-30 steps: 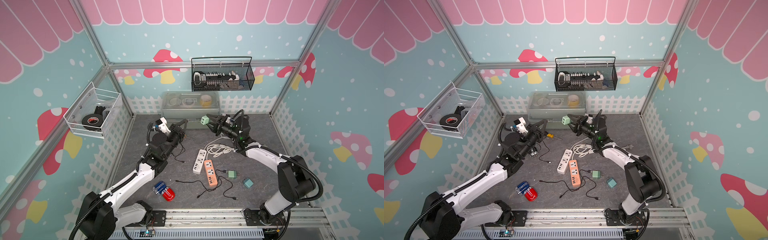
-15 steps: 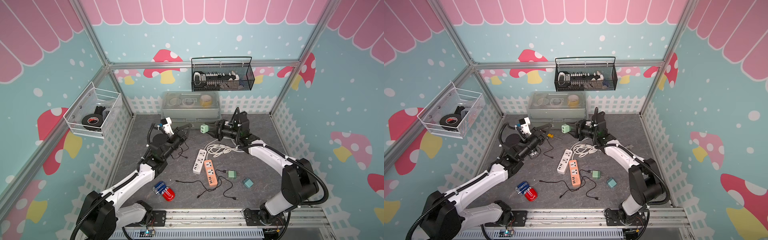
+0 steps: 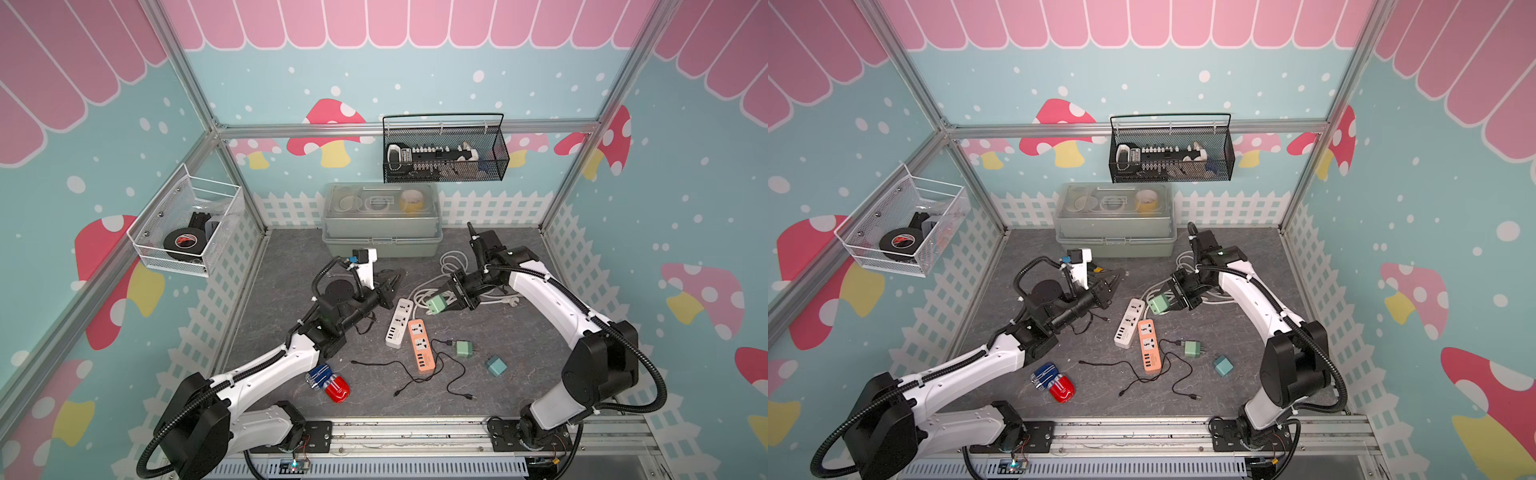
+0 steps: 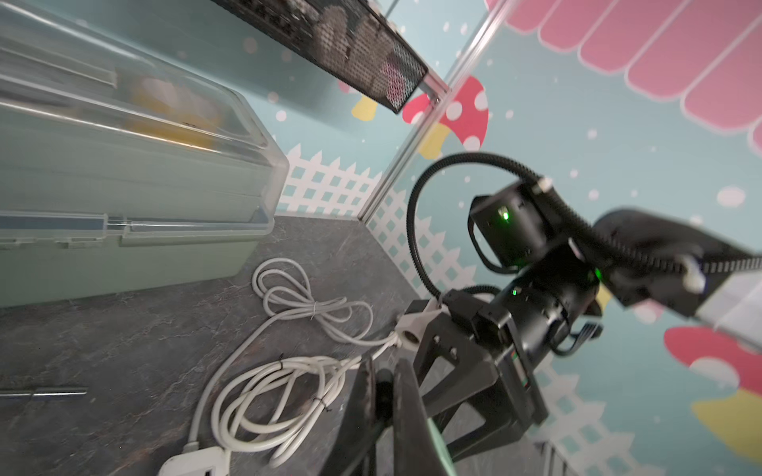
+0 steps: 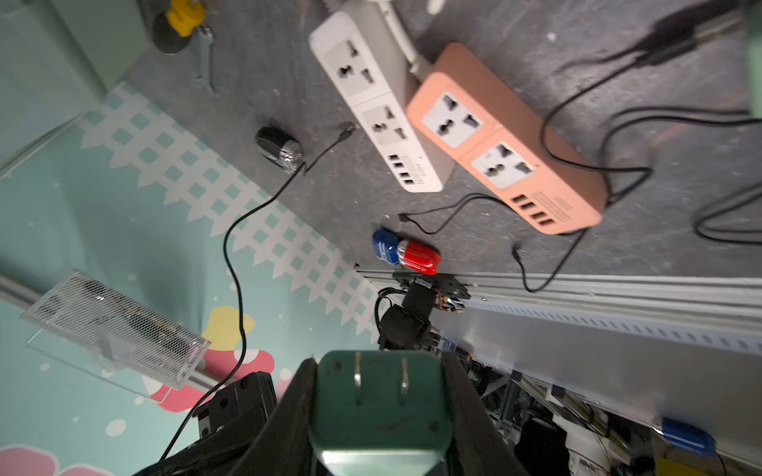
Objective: Charge the electric shaver
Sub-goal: Insert the charging cable into the plug.
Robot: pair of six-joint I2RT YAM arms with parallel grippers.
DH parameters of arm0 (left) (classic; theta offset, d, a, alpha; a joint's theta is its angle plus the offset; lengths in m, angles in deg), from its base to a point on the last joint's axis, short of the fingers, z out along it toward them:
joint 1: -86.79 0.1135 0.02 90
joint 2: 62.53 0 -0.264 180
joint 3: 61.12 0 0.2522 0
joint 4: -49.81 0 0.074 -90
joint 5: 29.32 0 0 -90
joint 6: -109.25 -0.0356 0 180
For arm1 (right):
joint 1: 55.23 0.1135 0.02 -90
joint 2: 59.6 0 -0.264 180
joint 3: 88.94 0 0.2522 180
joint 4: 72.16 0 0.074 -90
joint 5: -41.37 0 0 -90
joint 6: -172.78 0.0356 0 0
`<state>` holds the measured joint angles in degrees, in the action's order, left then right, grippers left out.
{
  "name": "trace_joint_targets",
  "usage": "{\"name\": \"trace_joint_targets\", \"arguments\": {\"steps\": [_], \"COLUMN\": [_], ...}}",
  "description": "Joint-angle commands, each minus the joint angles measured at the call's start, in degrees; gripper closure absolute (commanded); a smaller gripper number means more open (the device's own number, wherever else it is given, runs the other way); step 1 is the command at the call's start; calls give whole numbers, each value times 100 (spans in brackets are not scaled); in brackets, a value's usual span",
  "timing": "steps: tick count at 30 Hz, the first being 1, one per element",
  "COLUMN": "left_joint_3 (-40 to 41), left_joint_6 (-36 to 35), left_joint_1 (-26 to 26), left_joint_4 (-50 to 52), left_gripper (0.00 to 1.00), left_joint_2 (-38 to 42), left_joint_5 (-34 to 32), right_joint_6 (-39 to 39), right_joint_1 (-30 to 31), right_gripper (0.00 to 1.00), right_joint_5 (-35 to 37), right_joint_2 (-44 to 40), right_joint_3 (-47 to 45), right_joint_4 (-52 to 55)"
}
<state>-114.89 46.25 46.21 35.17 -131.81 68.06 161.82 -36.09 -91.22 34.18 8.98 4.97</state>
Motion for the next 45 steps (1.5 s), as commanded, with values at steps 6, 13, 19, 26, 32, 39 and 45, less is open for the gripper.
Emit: {"name": "trace_joint_targets", "arguments": {"steps": [6, 13, 19, 26, 32, 39, 45], "left_joint_3": [238, 380, 314, 269, 180, 138, 177], "left_joint_6": [-2123, -2255, -2326, -2485, -2586, -2665, -2779], "left_joint_1": [-795, -1164, -1452, -1477, -1475, -1478, -1479], "left_joint_4": [-137, -578, -839, -963, -1036, -1106, -1008], "left_gripper": [100, 100, 100, 100, 100, 100, 100], "left_joint_2": [-227, -545, -830, -1038, -1220, -1220, -1256], "left_joint_5": [-297, -423, -630, -649, -701, -849, -672], "right_joint_6": [-2066, -2053, -1963, -1980, -2009, -2186, -2253], "right_joint_1": [-315, -375, -367, -362, -358, -314, -287], "right_gripper": [100, 100, 100, 100, 100, 100, 100], "right_joint_5": [381, -59, -203, -322, -443, -647, -980], "right_joint_2": [1292, 1758, 1809, 1810, 1792, 1802, 1854], "right_joint_3": [1312, 1585, 1647, 1674, 1591, 1424, 1490], "right_joint_4": [3304, 3382, 3375, 3373, 3376, 3379, 3386]}}
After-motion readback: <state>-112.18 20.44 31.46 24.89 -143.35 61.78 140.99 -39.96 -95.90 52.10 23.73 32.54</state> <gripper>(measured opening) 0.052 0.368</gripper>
